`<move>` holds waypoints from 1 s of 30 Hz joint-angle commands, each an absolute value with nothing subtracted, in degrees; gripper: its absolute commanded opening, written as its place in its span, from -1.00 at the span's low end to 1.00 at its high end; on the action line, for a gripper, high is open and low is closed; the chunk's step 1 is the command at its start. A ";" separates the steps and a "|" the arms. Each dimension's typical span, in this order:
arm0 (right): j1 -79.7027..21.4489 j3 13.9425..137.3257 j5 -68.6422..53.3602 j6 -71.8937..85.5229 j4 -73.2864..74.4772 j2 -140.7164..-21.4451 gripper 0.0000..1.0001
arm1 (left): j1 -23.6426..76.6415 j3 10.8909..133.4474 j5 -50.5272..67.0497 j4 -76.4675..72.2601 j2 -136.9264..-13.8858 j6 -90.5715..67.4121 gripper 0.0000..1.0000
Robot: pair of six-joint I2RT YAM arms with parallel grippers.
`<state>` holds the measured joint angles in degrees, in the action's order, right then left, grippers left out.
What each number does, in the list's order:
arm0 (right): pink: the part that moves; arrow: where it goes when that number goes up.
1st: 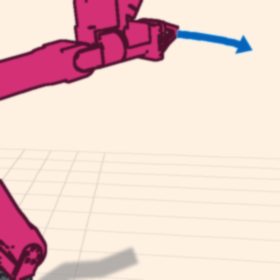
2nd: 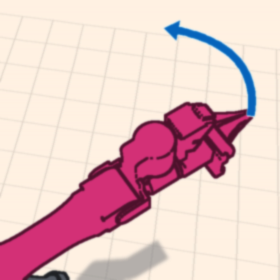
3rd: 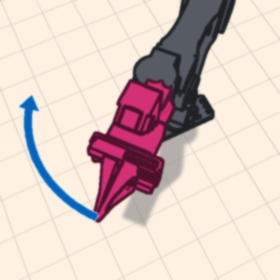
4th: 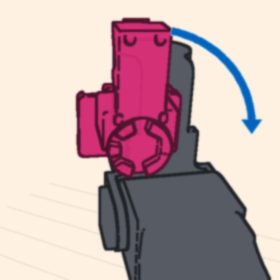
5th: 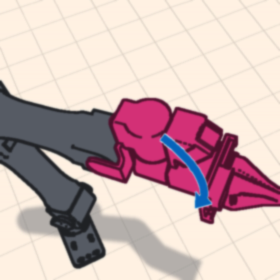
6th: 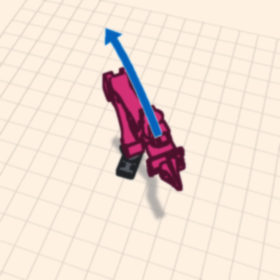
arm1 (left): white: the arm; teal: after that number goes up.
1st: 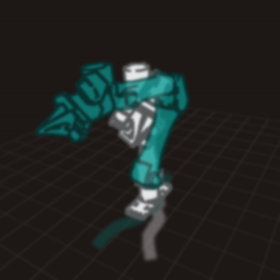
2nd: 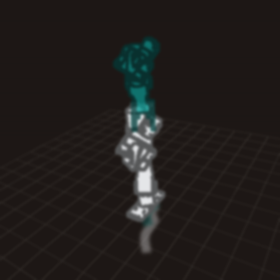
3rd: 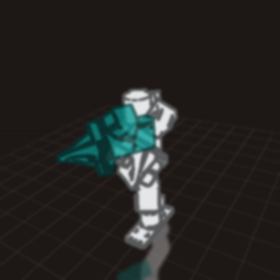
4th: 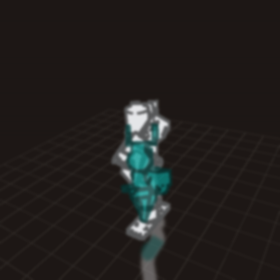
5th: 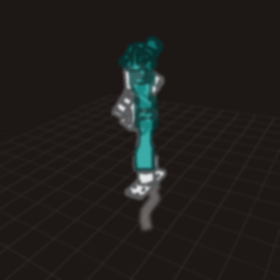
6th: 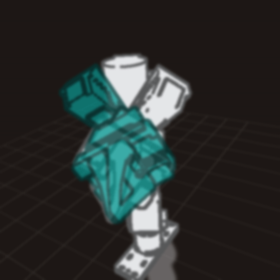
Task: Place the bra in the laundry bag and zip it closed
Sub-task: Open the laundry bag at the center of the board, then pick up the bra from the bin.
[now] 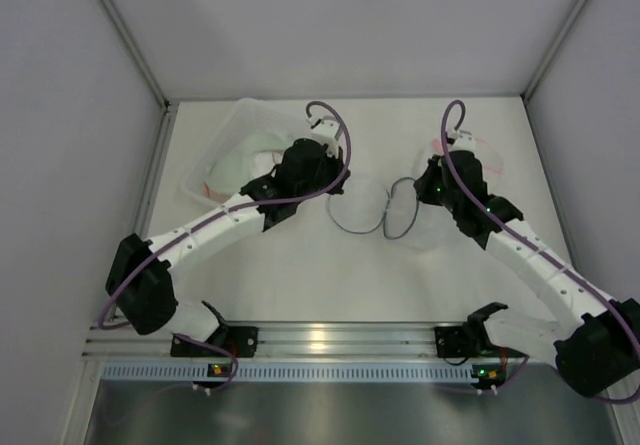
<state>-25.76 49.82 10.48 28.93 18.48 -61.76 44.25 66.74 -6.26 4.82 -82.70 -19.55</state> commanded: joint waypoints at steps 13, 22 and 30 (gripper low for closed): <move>-24.96 48.51 9.76 28.65 14.15 -63.90 -1.00 | 35.88 65.74 -9.84 9.84 -82.01 -25.92 -0.82; -25.05 48.43 8.79 29.44 13.80 -65.39 -1.00 | 16.31 66.88 -16.28 20.22 -77.26 -30.85 0.23; -24.79 52.99 8.87 27.16 18.54 -66.97 -1.00 | 6.42 78.11 -12.31 18.54 -91.20 -16.90 0.37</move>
